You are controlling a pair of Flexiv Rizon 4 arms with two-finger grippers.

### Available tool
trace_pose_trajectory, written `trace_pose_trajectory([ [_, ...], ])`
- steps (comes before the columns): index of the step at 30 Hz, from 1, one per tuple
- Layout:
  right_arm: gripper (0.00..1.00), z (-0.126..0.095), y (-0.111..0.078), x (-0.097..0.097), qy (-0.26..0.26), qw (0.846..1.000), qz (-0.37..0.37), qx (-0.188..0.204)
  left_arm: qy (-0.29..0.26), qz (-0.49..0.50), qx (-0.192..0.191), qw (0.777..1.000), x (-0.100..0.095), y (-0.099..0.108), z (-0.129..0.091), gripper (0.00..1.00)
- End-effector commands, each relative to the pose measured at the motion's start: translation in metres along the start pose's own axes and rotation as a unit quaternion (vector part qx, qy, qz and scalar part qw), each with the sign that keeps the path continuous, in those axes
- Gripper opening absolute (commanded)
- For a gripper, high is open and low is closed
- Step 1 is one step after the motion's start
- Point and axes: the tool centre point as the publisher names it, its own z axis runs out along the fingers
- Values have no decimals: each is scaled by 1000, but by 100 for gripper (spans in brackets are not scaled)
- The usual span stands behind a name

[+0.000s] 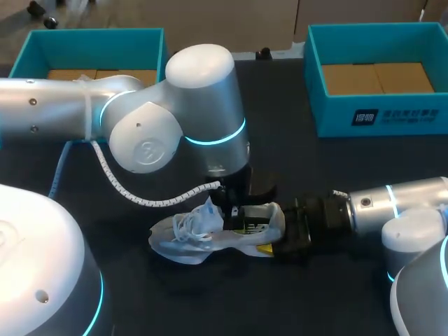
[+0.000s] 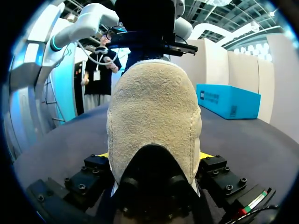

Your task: Take the shoe out of the shoebox, open the shoe tongue, remove and reinsert the insole, then place the shoe into the shoebox

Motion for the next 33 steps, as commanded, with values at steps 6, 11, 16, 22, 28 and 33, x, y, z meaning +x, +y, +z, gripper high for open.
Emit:
trace_pose_trajectory([
  [6,0,-1,0,0,0,1000,0,1,17,-10,1,1000,-9,-4,3,0],
  [11,0,-1,0,0,0,1000,0,1,5,-12,-8,1000,-12,-10,4,0],
  [16,0,-1,0,0,0,1000,0,1,14,-15,-18,1000,-11,-6,11,0],
  [22,0,-1,0,0,0,1000,0,1,28,-23,-32,999,-8,5,23,0],
  [28,0,-1,0,0,0,1000,0,1,33,-22,-46,998,-6,17,27,0],
  [33,0,-1,0,0,0,1000,0,1,27,-22,-61,998,-2,25,32,0],
])
